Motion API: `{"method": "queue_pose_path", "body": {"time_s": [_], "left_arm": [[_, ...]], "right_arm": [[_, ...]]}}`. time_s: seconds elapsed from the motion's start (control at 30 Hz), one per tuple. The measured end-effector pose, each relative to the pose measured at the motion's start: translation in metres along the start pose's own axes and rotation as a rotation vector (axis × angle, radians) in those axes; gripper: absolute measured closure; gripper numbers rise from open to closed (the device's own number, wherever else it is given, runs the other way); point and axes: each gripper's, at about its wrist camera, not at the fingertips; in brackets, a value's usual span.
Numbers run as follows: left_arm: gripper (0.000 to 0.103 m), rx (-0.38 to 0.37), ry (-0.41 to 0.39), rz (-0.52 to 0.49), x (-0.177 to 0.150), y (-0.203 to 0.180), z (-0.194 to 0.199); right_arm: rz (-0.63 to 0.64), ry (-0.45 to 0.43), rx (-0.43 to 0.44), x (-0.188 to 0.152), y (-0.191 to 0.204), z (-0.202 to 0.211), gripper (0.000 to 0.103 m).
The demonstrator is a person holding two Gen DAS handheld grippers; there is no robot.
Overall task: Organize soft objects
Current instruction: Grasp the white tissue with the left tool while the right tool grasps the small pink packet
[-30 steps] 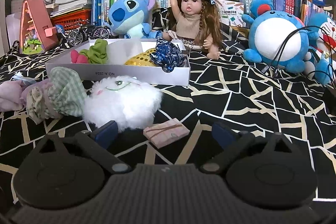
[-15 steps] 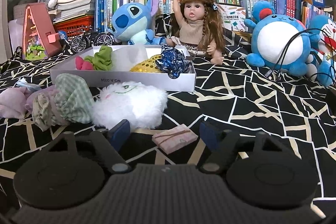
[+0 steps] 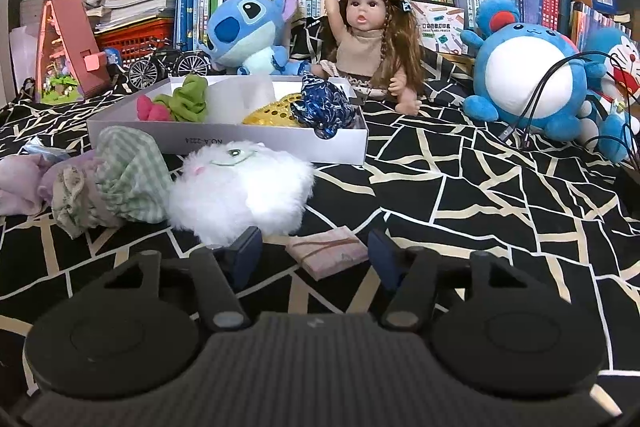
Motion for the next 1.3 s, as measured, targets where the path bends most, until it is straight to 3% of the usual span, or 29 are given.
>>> {"method": "queue_pose_path", "body": {"time_s": [0.23,0.37,0.77,0.9,1.3], "left_arm": [[0.052,-0.004,-0.011,0.013,0.000,0.001,-0.003],[0.067,-0.010,-0.020,0.021,0.000,0.002,-0.002],[0.067,0.005,-0.063,-0.017,0.006,-0.002,0.004],[0.067,0.009,-0.067,-0.014,0.008,-0.001,0.005],[0.067,0.014,-0.083,-0.038,0.031,-0.005,0.006]], "right_arm": [[0.014,-0.001,-0.008,0.000,0.002,-0.001,0.038],[0.023,-0.001,-0.012,0.000,0.002,0.000,0.044],[-0.004,0.023,-0.016,0.002,-0.008,-0.005,0.039],[0.006,0.025,-0.010,0.002,-0.006,-0.005,0.049],[0.014,-0.038,-0.029,0.019,-0.005,0.007,0.049]]}}
Point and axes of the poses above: each gripper's, at about its wrist camera, not at the fingertips, and z roughly against the way its jaws point, y to its left, x to its top, and after that the axes turned 2 degrees about -z, right-handed
